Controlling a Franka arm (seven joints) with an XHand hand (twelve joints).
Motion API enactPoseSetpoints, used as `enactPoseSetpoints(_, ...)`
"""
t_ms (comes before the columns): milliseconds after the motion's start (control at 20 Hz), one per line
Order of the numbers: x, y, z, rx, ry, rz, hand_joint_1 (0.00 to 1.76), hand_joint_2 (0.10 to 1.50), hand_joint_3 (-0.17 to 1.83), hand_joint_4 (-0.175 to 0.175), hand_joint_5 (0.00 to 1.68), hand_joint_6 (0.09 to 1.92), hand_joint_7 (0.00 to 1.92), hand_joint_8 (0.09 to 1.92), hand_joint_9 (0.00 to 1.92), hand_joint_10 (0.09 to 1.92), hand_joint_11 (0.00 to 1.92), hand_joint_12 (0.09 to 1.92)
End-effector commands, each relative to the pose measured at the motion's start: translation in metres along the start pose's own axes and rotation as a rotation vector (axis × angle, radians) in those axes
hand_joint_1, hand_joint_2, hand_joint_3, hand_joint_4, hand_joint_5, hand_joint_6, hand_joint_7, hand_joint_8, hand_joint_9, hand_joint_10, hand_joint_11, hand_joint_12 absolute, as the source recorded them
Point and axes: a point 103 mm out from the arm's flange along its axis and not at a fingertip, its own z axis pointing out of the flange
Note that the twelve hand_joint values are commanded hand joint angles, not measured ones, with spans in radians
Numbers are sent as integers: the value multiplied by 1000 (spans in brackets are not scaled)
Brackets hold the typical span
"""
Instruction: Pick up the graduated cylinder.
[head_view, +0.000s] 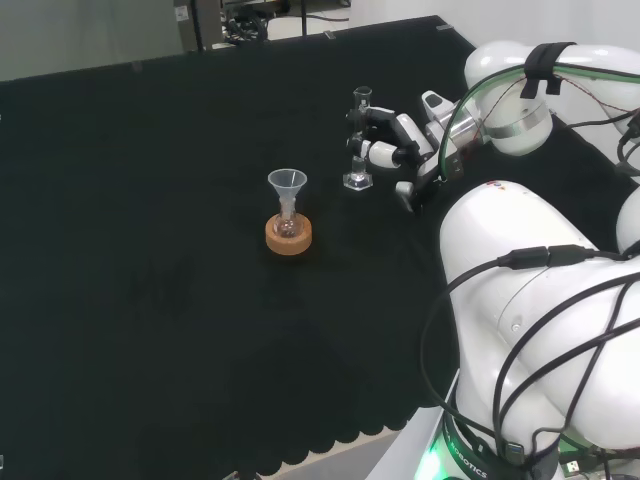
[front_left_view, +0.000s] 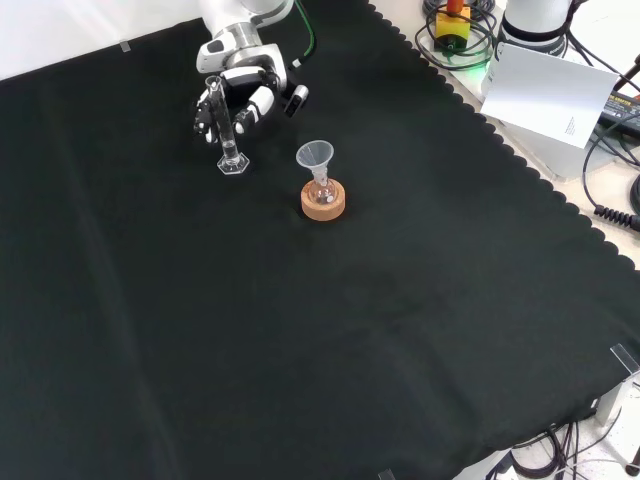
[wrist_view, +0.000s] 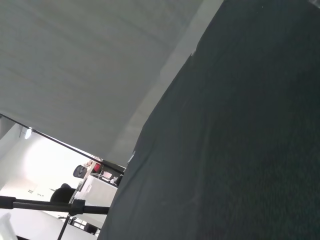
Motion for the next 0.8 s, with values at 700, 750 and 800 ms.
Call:
enactPoseSetpoints(700,17,4,-9,-11,-230,49,1239,1142,-3,-173,918,1085,944,1041,1231,279,1090,852)
enactPoseSetpoints(750,20,4,-11,13,-267,43,1247,1135,-3,-175,933,1067,958,1042,1251,267,1102,842)
enactPoseSetpoints(800,23,5,-13,38,-299,39,1252,1128,-2,-175,946,1050,971,1034,1274,242,1114,829)
